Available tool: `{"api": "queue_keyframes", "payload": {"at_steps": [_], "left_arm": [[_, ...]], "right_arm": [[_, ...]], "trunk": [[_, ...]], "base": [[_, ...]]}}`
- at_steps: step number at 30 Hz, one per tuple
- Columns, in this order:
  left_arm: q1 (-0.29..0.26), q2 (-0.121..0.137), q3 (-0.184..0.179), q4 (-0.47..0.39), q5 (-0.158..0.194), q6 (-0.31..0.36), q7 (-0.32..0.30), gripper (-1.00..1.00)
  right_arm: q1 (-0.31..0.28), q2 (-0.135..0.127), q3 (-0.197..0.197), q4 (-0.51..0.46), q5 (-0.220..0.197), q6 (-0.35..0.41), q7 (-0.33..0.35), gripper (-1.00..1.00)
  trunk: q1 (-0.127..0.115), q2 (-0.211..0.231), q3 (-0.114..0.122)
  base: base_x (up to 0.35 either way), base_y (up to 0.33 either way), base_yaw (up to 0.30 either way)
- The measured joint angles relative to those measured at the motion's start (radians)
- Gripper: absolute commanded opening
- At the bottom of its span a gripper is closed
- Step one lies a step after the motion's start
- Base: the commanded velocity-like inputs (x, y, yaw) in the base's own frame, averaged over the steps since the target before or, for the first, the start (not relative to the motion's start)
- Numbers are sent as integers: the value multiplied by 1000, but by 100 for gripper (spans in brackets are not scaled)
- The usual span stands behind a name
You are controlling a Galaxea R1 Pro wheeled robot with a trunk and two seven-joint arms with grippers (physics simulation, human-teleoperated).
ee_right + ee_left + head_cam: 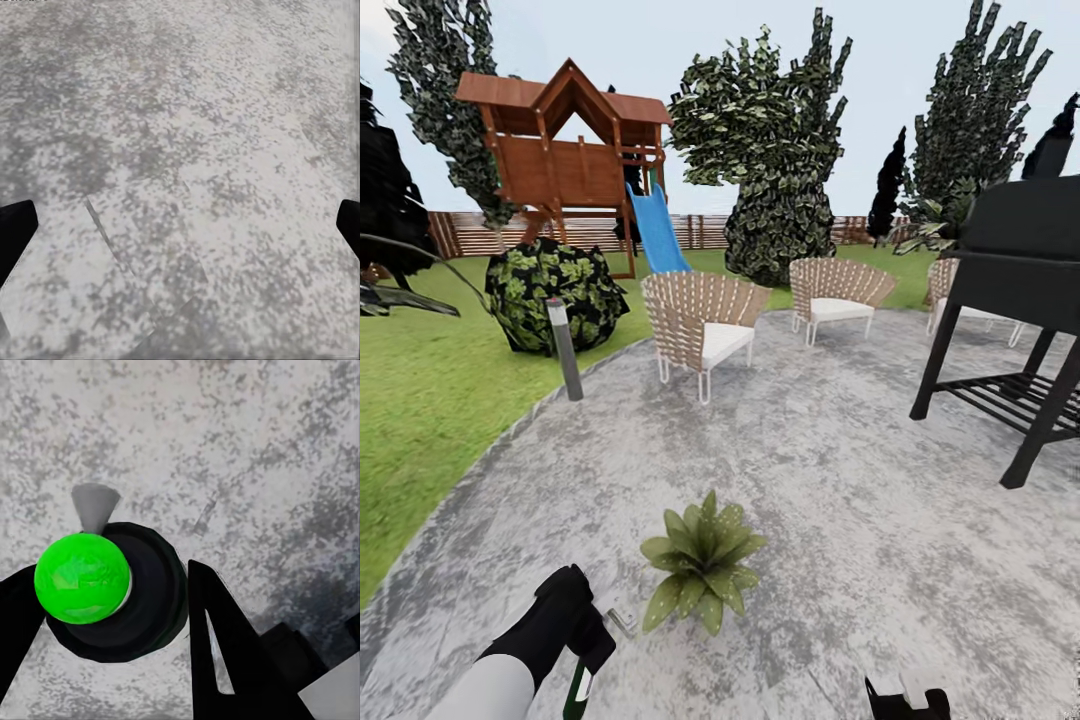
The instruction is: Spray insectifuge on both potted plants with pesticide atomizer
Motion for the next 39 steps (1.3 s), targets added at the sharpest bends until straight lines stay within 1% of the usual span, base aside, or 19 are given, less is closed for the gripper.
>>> {"api": "queue_keyframes", "payload": {"at_steps": [8,11,23,33,39], "left_arm": [[0,1,0,0,7,-2,0,-100],[0,1,0,0,11,-4,1,-100],[0,2,1,0,10,-5,1,-100],[0,1,-1,0,12,-3,1,-100],[0,1,1,0,11,-4,1,-100]], "right_arm": [[0,0,0,0,0,0,-1,100],[0,0,0,0,0,0,-1,100],[0,1,0,-1,0,0,1,100],[0,2,0,-1,0,0,0,100],[0,3,0,-2,0,0,0,100]], "trunk": [[0,0,0],[0,0,0],[0,0,0],[0,0,5],[0,0,6]], "base": [[222,247,-263],[55,53,-134],[3,3,-7],[-91,302,-222],[-31,189,-42]]}}
